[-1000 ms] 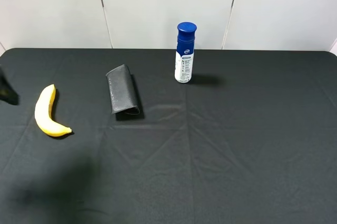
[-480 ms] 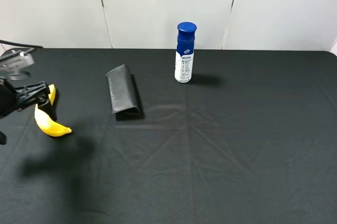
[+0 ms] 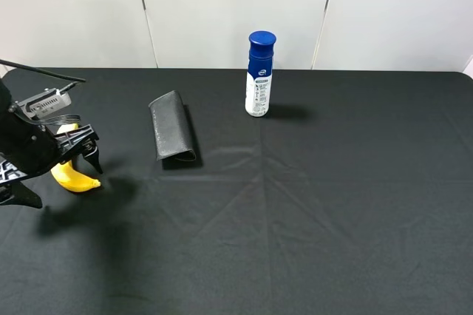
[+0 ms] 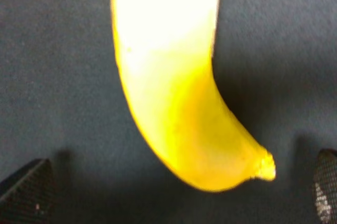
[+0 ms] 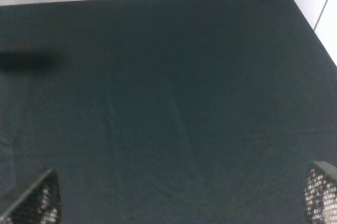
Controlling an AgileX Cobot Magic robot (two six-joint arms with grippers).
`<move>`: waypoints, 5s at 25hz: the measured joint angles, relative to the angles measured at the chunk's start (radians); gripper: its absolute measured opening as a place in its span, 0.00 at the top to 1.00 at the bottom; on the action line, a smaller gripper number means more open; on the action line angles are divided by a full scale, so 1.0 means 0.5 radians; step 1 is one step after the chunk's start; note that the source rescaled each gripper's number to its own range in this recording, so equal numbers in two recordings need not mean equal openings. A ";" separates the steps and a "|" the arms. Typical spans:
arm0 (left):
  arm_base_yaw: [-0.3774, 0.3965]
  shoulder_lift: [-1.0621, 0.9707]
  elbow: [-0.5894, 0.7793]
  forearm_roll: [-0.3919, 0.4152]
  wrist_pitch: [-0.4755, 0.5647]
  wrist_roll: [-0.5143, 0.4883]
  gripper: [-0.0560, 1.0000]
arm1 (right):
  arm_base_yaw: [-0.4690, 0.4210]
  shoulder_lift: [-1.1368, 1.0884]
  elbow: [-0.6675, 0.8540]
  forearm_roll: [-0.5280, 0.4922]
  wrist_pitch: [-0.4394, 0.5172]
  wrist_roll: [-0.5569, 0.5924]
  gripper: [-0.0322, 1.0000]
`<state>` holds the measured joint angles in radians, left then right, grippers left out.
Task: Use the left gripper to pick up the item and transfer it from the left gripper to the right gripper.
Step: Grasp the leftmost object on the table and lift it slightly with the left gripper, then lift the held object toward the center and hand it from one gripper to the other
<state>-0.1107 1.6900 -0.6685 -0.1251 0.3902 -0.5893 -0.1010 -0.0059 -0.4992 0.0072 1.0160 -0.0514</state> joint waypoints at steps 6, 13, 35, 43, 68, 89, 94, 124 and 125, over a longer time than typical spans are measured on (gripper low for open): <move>0.000 0.111 -0.011 0.090 -0.063 -0.134 0.07 | 0.000 0.000 0.000 0.000 0.000 0.000 0.00; 0.000 0.170 -0.044 0.113 -0.066 -0.143 0.11 | 0.000 0.000 0.000 0.000 0.000 0.000 0.00; 0.000 0.189 -0.051 0.126 -0.043 -0.145 0.95 | 0.000 0.000 0.000 0.000 0.000 0.000 0.00; 0.000 0.185 -0.051 0.123 -0.041 -0.145 0.95 | 0.000 0.000 0.000 0.000 0.000 0.000 0.00; 0.000 -0.425 -0.047 0.103 0.457 0.325 0.95 | 0.000 0.000 0.000 0.000 0.000 0.000 0.00; 0.000 -0.546 -0.191 0.102 1.130 1.208 0.95 | 0.000 0.000 0.000 0.000 0.000 0.000 0.00; 0.000 -0.546 -0.324 0.102 1.215 1.251 0.95 | 0.000 0.000 0.000 0.005 0.000 0.011 0.00; -1.092 -0.055 -0.991 0.213 0.959 1.574 0.95 | 0.000 1.619 -0.106 1.612 -0.321 -0.860 0.00; -1.119 -0.048 -0.991 0.213 0.927 1.574 0.95 | 0.000 1.672 -0.106 1.695 -0.321 -0.953 0.00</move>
<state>-0.6703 1.6662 -1.1641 -0.0187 0.8535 0.1978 -0.1010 0.8299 -0.5521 0.8548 0.8556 -0.5278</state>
